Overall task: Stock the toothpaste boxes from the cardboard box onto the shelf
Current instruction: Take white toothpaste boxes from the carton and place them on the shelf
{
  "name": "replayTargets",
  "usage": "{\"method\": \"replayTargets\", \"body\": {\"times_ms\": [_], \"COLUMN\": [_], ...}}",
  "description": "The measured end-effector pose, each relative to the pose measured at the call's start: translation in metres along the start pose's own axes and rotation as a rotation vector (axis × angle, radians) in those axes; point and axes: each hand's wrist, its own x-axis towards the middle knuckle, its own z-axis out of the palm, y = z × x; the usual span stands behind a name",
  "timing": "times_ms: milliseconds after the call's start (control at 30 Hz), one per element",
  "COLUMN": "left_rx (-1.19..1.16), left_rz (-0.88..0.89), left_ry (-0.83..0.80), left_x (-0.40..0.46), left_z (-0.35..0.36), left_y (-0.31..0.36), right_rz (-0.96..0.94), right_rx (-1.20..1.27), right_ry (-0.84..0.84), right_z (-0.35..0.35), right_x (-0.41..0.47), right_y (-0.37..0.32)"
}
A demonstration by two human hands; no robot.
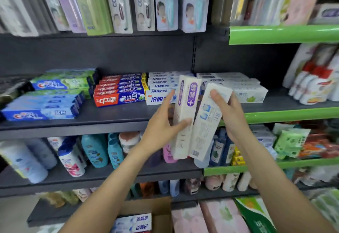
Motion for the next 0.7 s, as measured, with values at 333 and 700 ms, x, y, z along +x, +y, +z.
{"method": "replayTargets", "body": {"times_ms": [333,700], "left_rx": [-0.454,-0.466], "left_rz": [-0.398,-0.521], "left_ry": [0.51,0.731], "left_x": [0.047,0.069], "left_z": [0.004,0.046], "left_y": [-0.028,-0.022], "right_rz": [-0.15,-0.242], "right_rx": [-0.373,-0.846], "right_ry": [-0.029,-0.224], "right_z": [-0.019,-0.011], "right_x": [0.012,0.033], "right_y": [-0.011,0.01]}}
